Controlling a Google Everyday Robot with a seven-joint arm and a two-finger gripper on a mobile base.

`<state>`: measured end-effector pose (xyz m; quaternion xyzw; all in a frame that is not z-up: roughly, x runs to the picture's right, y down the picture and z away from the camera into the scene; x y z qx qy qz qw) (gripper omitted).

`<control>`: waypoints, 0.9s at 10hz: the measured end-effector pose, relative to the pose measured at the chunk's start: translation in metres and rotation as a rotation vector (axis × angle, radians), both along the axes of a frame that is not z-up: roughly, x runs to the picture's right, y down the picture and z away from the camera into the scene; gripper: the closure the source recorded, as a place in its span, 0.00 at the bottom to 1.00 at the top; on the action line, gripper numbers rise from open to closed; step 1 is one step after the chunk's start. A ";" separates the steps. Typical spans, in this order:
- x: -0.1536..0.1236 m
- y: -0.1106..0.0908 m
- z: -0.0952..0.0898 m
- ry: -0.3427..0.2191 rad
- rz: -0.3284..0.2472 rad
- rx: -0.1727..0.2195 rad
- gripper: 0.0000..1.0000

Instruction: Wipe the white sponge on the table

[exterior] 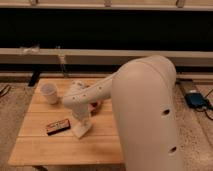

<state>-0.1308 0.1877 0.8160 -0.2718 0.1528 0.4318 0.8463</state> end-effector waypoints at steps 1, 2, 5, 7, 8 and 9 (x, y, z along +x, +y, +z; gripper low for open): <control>-0.010 0.008 -0.008 -0.024 -0.016 0.001 1.00; -0.018 0.014 -0.016 -0.043 -0.028 0.001 1.00; -0.033 0.034 -0.045 -0.102 -0.061 0.001 1.00; -0.022 0.052 -0.058 -0.105 -0.074 -0.017 1.00; -0.009 0.059 -0.059 -0.089 -0.073 -0.029 1.00; 0.003 0.063 -0.057 -0.071 -0.068 -0.038 1.00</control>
